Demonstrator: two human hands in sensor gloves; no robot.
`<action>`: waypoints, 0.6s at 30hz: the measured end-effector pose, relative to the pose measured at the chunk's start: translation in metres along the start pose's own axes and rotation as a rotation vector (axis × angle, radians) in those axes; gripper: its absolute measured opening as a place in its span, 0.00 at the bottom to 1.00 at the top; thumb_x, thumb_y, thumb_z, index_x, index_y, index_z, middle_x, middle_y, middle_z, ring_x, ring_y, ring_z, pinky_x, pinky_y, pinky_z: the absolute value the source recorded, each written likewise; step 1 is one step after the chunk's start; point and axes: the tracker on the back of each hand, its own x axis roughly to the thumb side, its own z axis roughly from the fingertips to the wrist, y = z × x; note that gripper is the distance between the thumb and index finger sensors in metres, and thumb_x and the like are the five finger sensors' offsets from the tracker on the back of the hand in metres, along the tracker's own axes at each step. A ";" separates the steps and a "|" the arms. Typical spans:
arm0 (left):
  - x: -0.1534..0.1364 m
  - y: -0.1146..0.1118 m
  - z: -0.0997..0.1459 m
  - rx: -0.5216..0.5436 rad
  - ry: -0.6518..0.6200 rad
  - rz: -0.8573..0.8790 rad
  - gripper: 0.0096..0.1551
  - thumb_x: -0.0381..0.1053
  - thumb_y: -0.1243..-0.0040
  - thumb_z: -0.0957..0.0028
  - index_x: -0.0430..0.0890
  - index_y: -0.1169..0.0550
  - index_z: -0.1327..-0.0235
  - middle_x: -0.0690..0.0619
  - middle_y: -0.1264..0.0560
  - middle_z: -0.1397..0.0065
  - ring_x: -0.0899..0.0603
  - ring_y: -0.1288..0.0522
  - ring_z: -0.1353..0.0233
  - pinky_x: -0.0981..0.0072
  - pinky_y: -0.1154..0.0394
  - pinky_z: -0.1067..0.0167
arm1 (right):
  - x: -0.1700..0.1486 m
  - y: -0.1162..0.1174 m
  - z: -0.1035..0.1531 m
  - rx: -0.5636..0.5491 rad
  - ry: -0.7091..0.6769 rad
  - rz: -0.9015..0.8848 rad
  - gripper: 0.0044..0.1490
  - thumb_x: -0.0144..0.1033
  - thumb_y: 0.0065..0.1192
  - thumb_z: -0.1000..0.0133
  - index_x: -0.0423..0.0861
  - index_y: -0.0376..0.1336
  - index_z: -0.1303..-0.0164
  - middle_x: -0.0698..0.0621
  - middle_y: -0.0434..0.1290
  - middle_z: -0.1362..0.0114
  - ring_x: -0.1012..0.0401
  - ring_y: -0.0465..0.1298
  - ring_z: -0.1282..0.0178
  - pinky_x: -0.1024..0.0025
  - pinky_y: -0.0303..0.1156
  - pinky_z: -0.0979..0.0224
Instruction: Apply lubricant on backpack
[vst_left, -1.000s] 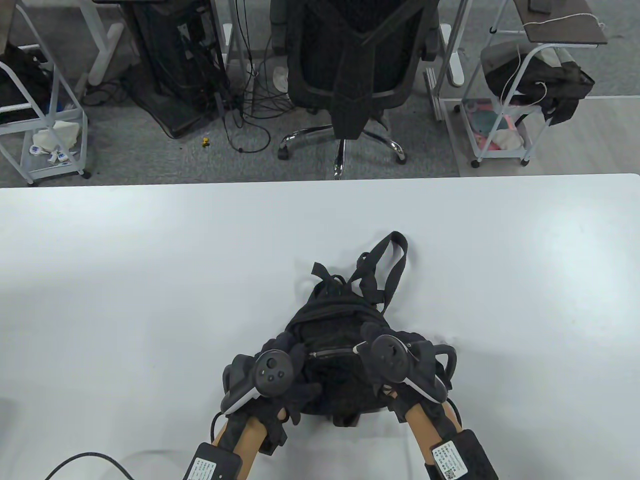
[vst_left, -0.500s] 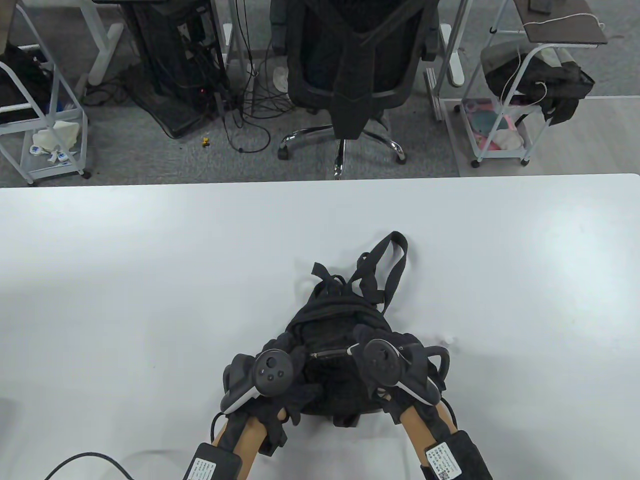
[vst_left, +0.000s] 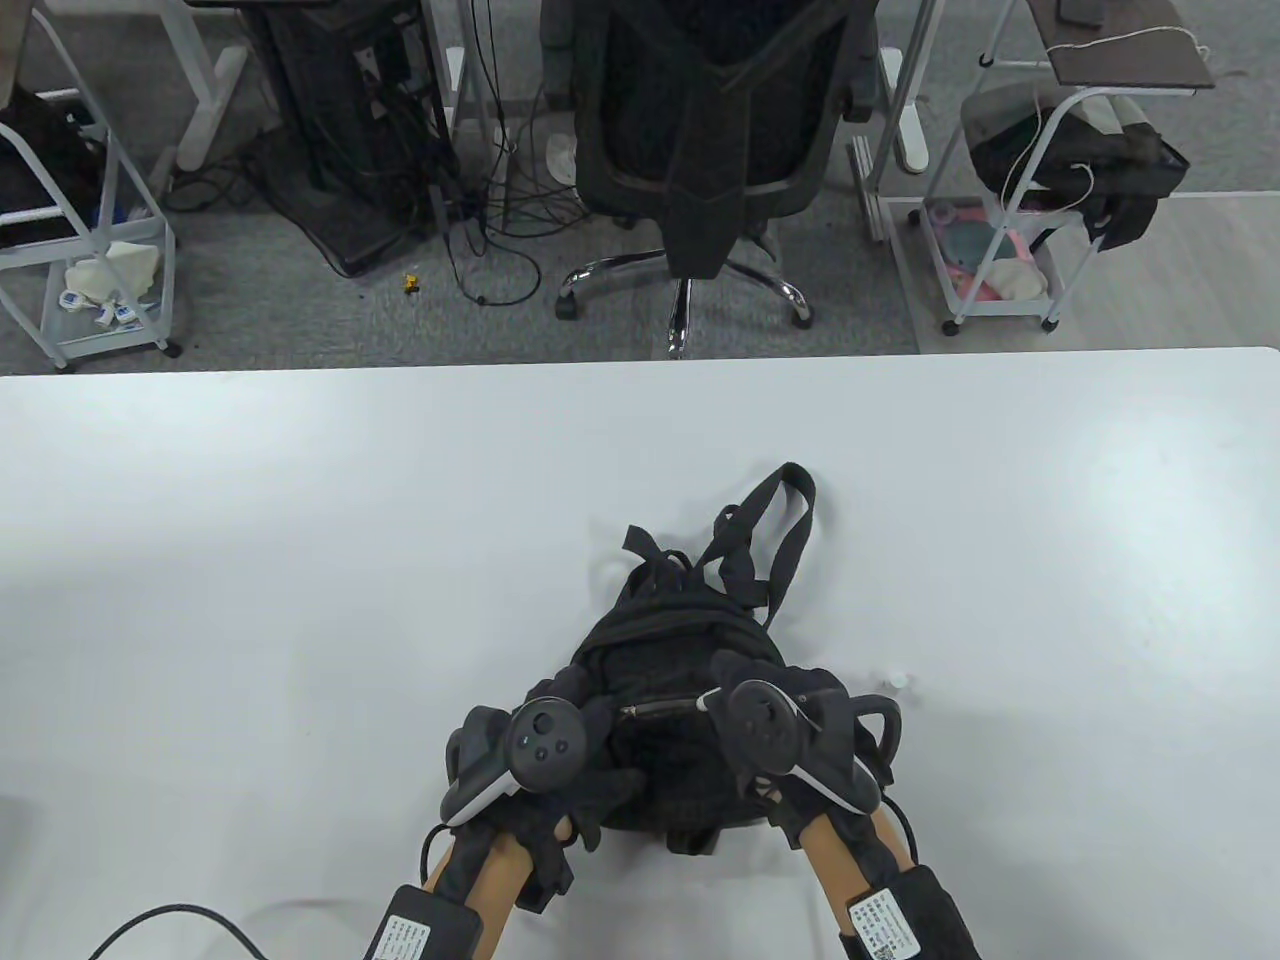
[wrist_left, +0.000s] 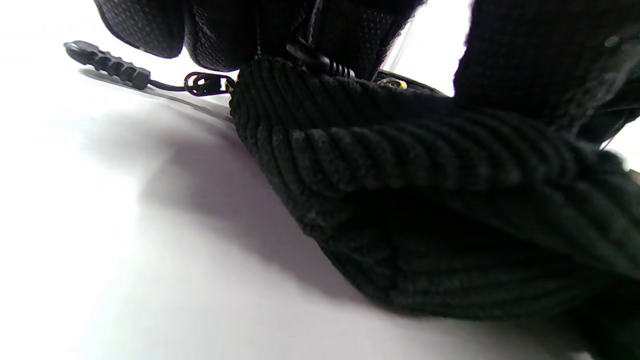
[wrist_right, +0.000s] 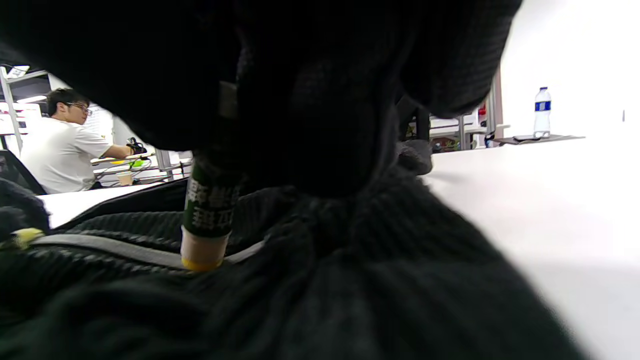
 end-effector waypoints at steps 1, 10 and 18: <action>0.000 0.000 0.000 0.001 0.000 -0.001 0.50 0.68 0.24 0.60 0.36 0.21 0.32 0.30 0.40 0.20 0.19 0.34 0.26 0.27 0.35 0.32 | -0.002 -0.001 0.000 0.000 0.002 0.001 0.28 0.52 0.77 0.51 0.59 0.73 0.40 0.56 0.85 0.45 0.61 0.90 0.54 0.55 0.79 0.37; -0.001 0.000 0.000 0.000 0.002 0.001 0.49 0.68 0.24 0.60 0.37 0.20 0.32 0.30 0.40 0.20 0.20 0.33 0.26 0.27 0.35 0.32 | 0.007 0.004 -0.003 0.015 0.000 -0.052 0.28 0.52 0.77 0.50 0.59 0.72 0.39 0.56 0.84 0.43 0.61 0.90 0.53 0.55 0.79 0.37; 0.000 0.000 -0.001 -0.003 0.003 -0.006 0.48 0.68 0.24 0.60 0.38 0.19 0.33 0.30 0.40 0.19 0.19 0.34 0.26 0.27 0.35 0.32 | 0.000 0.002 -0.002 0.008 0.018 -0.042 0.28 0.51 0.77 0.50 0.60 0.73 0.40 0.56 0.85 0.44 0.61 0.90 0.53 0.55 0.79 0.37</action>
